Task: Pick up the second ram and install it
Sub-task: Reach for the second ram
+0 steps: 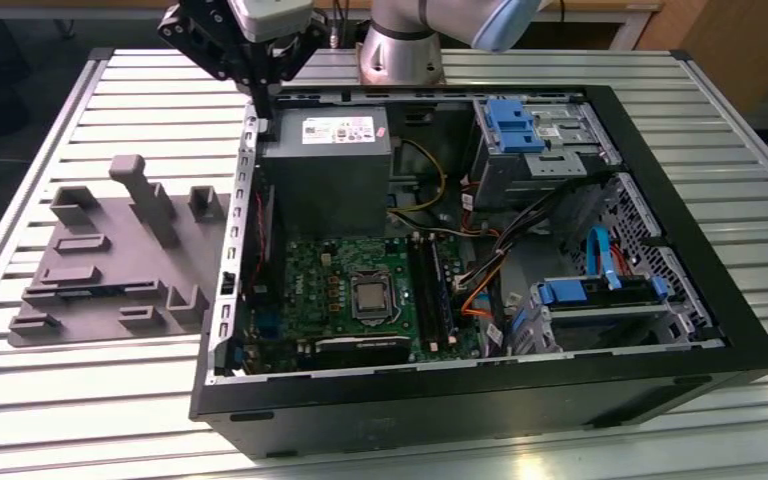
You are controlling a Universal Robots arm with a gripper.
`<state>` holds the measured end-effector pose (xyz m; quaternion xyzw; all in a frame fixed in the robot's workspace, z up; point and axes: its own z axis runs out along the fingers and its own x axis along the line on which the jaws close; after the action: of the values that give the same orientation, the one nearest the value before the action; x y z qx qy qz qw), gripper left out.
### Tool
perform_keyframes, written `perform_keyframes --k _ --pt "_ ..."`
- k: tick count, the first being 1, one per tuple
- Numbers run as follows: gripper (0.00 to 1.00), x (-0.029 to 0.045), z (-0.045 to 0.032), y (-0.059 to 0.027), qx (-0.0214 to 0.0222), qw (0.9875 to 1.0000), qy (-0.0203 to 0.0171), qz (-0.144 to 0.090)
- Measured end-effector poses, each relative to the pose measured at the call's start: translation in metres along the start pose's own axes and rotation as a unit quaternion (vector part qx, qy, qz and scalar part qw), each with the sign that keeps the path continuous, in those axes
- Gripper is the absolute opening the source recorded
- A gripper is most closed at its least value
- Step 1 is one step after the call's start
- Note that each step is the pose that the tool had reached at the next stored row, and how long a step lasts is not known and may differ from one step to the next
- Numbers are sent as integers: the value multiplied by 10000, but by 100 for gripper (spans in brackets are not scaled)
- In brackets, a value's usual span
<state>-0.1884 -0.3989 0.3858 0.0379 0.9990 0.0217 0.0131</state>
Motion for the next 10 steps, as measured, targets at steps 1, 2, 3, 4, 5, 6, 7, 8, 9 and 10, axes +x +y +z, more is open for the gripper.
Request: perform_keyframes --k 1,2,3,4,5,6,7,8,9,10 --pt "11 5 1 0 0 10000 0 0" --pt "11 10 2 -1 0 10000 0 0" --pt "11 15 2 -1 0 10000 0 0" --pt "11 20 4 -2 0 10000 0 0" --pt "11 25 4 -2 0 10000 0 0" --pt "11 30 5 -3 0 10000 0 0" --pt "11 35 6 -3 0 10000 0 0" --pt "11 40 8 -3 0 10000 0 0" --pt "11 45 8 -4 0 10000 0 0" --pt "11 50 9 -4 0 10000 0 0"
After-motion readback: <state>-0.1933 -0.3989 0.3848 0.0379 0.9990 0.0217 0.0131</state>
